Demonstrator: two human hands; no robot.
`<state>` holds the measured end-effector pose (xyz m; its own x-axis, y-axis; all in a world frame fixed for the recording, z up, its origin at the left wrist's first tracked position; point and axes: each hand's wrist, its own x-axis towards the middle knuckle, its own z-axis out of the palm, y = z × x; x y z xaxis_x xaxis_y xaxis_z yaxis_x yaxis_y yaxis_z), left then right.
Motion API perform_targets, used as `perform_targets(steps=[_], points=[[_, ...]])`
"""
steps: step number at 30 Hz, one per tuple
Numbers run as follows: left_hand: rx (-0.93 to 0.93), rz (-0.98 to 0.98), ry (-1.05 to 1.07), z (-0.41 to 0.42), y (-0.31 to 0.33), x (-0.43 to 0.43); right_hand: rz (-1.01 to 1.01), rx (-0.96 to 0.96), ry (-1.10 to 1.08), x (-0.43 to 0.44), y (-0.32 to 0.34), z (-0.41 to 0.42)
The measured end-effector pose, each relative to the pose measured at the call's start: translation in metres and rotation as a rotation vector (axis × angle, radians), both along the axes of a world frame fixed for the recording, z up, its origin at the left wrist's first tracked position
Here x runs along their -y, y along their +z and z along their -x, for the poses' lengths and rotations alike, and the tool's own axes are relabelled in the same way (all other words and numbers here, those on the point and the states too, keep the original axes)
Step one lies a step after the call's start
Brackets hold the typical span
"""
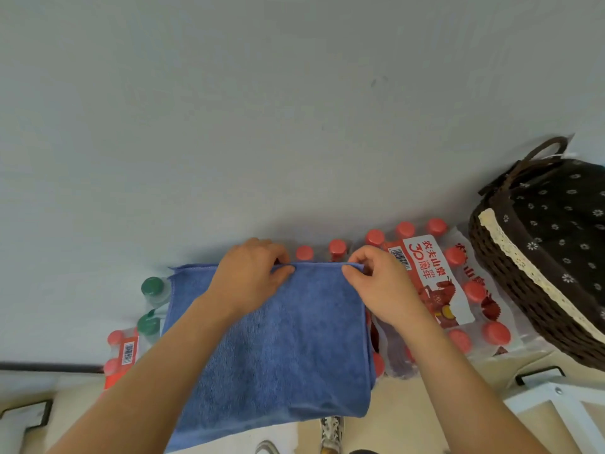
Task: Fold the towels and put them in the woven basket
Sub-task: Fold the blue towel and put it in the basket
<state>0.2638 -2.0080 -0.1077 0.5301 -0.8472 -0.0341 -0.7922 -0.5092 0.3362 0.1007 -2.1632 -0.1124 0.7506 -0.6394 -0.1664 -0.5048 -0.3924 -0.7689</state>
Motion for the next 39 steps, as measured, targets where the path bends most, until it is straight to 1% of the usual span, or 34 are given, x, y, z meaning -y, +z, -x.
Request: perform_targets(steps=[2,5,8,10,13,15,17,20,24,28,33,37,39], points=[[0.049,0.023,-0.007,-0.001,-0.001,0.005,0.127,-0.073,0.007,0.002,-0.002,-0.003],[0.042,-0.030,-0.019,0.001,-0.010,0.007,0.330,-0.217,0.066,0.001,-0.010,-0.010],[0.057,-0.059,-0.035,-0.001,-0.017,-0.001,0.416,-0.268,0.158,-0.001,-0.018,-0.014],[0.067,-0.059,-0.048,-0.004,-0.017,-0.008,0.410,-0.277,0.212,0.002,-0.017,-0.016],[0.050,-0.061,-0.027,-0.013,-0.013,-0.025,0.337,-0.269,0.273,0.011,-0.012,-0.018],[0.076,-0.134,-0.008,-0.022,-0.011,-0.041,0.290,-0.248,0.288,0.017,-0.010,-0.020],[0.113,-0.209,0.000,-0.030,-0.008,-0.055,0.266,-0.195,0.286,0.020,-0.009,-0.022],[0.146,-0.269,0.022,-0.040,-0.007,-0.065,0.218,-0.084,0.262,0.021,-0.010,-0.025],[0.176,-0.325,0.066,-0.043,-0.004,-0.068,0.221,-0.001,0.196,0.022,-0.013,-0.027],[0.185,-0.338,0.139,-0.047,0.003,-0.082,0.224,0.048,0.162,0.024,-0.015,-0.031],[0.171,-0.441,0.168,-0.059,0.005,-0.094,0.280,0.036,0.187,0.026,-0.018,-0.039],[0.159,-0.344,0.212,-0.064,0.003,-0.098,0.307,0.031,0.149,0.028,-0.020,-0.045],[0.126,-0.213,0.233,-0.067,-0.001,-0.104,0.278,0.026,0.113,0.027,-0.022,-0.047]])
